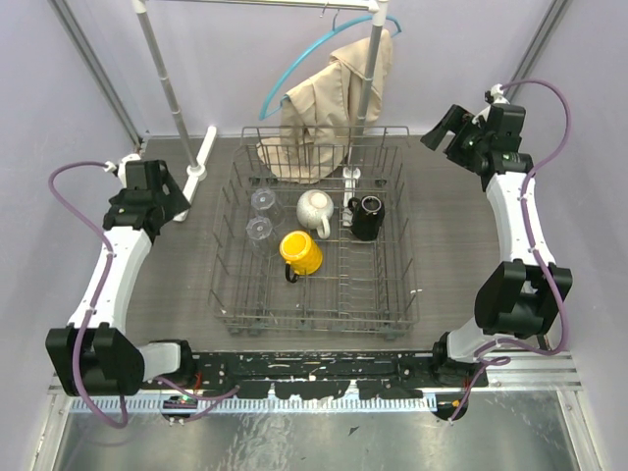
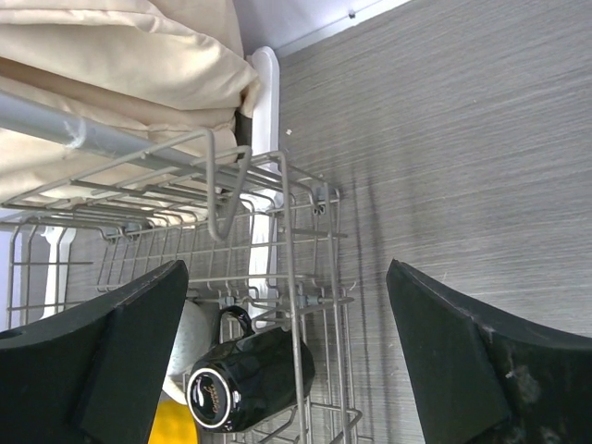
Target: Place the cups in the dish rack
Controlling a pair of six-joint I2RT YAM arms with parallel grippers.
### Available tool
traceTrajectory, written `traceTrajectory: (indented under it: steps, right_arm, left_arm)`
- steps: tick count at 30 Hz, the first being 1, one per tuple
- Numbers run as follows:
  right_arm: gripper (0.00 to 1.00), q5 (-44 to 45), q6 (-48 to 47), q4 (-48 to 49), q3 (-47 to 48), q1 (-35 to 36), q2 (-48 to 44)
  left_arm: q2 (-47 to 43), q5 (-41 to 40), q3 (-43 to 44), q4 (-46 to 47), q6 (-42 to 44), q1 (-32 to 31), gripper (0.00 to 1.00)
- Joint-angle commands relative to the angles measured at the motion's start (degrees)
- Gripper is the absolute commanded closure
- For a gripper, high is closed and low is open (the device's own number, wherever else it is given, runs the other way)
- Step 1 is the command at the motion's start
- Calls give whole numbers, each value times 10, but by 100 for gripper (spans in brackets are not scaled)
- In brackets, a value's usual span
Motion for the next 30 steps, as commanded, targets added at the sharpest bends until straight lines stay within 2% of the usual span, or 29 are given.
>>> traceTrajectory:
  steps: [1, 5, 8, 9, 11, 14, 16, 23, 28, 30]
  right_arm:
    - [2, -15, 2, 36, -13, -7, -11]
    - [0, -9, -1, 44, -31, -7, -16]
    - [0, -7, -7, 42, -36, -7, -14]
    - [0, -10, -7, 42, -37, -8, -14]
    - [0, -13, -7, 42, -38, -7, -10]
    - [0, -26, -7, 43, -32, -7, 0]
    - [0, -35, -3, 45, -29, -7, 7]
    - [0, -50, 1, 50, -30, -7, 26]
    - [0, -50, -1, 50, -25, -7, 39]
    - [0, -47, -3, 52, -28, -7, 40]
  left_arm:
    - [12, 36, -18, 84, 51, 6, 2]
    - [10, 71, -31, 145, 78, 7, 2]
    - [7, 6, -66, 202, 64, 7, 2]
    - [4, 14, -95, 252, 79, 8, 2]
    - [-11, 77, -168, 383, 198, 9, 2]
    - [-24, 155, -287, 600, 248, 13, 2]
    - [-6, 141, -340, 714, 235, 13, 2]
    - [26, 166, -328, 616, 229, 14, 2]
    - [81, 195, -394, 739, 221, 16, 2]
    - [111, 205, -436, 833, 225, 17, 2]
